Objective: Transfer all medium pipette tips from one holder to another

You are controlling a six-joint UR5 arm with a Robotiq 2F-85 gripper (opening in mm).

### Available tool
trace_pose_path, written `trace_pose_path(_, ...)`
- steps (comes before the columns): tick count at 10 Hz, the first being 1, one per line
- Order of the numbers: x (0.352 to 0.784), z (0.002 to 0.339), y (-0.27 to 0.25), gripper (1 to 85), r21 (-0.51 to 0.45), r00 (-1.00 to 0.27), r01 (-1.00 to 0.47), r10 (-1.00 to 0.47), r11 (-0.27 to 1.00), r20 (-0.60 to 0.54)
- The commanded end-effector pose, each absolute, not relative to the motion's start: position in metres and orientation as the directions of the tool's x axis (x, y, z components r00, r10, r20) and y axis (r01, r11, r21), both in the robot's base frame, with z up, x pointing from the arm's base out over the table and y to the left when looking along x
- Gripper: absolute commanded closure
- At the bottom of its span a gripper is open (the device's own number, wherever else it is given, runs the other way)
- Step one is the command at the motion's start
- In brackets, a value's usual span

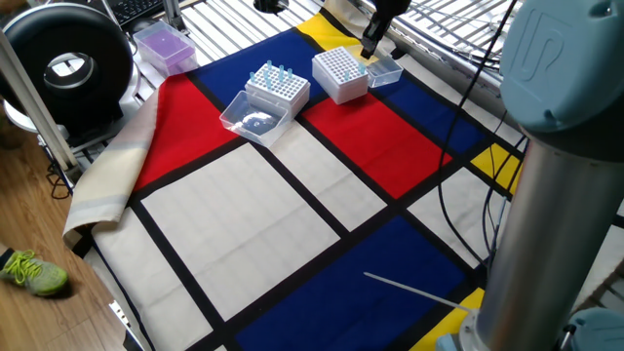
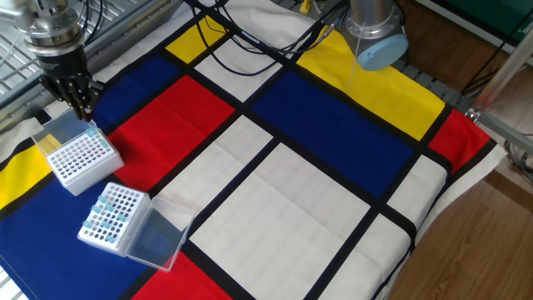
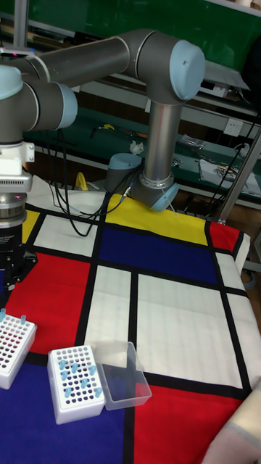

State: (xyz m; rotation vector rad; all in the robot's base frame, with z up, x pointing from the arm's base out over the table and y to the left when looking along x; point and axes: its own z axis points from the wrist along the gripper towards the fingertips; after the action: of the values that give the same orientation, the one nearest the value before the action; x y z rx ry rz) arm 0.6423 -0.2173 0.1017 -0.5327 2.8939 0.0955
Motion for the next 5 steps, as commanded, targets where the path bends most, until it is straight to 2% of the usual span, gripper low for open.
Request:
trace_pose_path(1,0.654,0.106,-0.212,64.7,0.021,-0.919,-0.346,-0.334,0.938,-0.207)
trace_pose_path(5,0.682,0.112,-0.182,62.7,0.008,-0.934,-0.306,-0.299,0.952,-0.195)
